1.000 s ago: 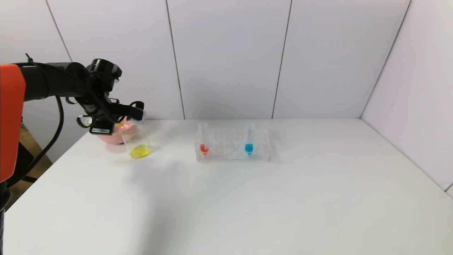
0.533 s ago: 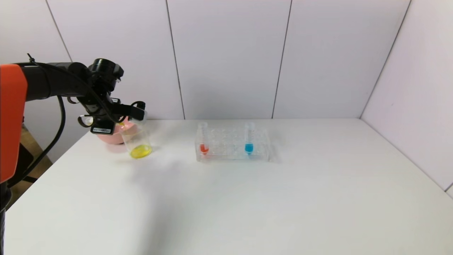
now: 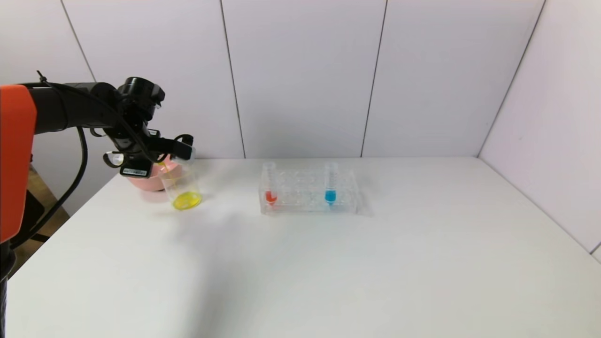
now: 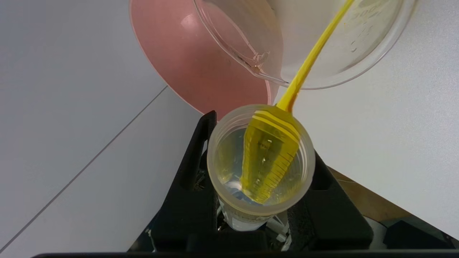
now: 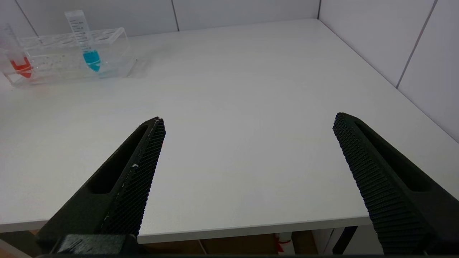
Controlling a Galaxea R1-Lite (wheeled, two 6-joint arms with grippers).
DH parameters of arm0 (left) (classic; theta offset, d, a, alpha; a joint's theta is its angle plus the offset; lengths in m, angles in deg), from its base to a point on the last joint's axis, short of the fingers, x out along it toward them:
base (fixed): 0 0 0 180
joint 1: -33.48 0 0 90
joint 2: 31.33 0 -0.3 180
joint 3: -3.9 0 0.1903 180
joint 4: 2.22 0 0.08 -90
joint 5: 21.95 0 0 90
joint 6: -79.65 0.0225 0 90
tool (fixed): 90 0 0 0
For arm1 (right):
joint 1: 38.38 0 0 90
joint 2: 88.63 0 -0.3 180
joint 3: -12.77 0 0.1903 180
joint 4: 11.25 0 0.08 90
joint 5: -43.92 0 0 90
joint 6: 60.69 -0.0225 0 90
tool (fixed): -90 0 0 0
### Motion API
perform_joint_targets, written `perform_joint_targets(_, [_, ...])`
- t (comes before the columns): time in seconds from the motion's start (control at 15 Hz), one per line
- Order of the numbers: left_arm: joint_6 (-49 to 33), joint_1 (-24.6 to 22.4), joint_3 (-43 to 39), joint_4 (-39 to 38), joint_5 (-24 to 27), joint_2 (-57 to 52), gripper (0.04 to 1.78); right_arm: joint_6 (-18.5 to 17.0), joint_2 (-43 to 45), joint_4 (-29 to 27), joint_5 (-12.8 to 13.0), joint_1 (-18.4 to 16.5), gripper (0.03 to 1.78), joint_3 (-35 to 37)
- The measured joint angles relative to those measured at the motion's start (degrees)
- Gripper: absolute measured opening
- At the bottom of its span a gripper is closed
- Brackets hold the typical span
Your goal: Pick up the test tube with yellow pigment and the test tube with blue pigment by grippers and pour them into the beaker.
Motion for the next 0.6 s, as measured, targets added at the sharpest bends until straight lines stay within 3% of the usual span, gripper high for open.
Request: perform_joint_targets(0.6, [1.0,0.9,0.0,-0.8,-2.5,-0.2,0.54,0.0,0.0,0.0,0.0,0.0,1.71,0.0])
